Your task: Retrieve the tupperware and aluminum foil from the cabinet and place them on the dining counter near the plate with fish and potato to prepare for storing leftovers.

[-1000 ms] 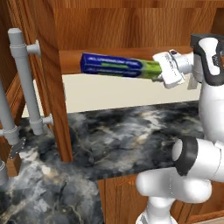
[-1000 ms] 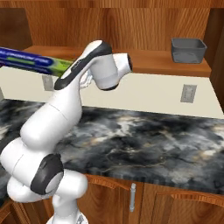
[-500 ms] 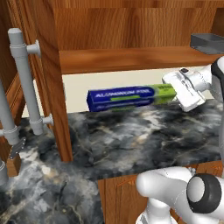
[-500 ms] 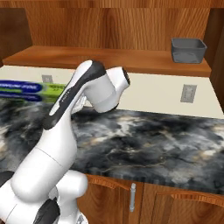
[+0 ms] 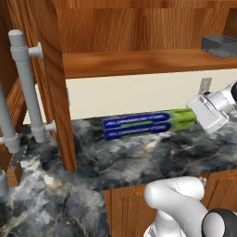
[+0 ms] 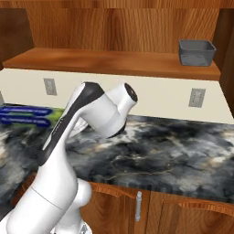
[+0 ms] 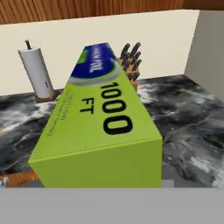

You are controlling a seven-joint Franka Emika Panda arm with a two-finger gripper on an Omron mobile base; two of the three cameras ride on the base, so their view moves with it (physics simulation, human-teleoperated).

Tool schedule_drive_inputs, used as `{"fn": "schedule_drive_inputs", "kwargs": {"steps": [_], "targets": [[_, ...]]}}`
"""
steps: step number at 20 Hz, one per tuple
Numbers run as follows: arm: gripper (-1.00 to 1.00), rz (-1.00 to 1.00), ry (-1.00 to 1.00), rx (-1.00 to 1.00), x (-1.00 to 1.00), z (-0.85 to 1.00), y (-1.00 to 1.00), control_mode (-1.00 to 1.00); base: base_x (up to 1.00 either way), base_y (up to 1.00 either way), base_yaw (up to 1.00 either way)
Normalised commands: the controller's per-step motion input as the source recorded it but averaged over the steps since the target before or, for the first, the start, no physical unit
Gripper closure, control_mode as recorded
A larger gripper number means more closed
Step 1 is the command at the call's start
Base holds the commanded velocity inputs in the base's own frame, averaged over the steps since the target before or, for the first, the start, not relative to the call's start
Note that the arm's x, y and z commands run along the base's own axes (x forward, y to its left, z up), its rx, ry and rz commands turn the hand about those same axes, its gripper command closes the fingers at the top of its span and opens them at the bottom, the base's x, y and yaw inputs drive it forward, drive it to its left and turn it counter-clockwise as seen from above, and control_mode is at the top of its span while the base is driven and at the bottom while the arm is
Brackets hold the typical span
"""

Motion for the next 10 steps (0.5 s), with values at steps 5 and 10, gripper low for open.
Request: {"fn": "schedule_drive_inputs", "kwargs": {"steps": [5,10], "targets": [[1.00,-0.34,0.13,-0.02,-0.04,-0.08,-0.28,-1.00,0.00,0.00,0.00],[1.00,-0.29,0.15,-0.05,-0.01,-0.15,-0.08,-1.00,0.00,0.00,0.00]]}}
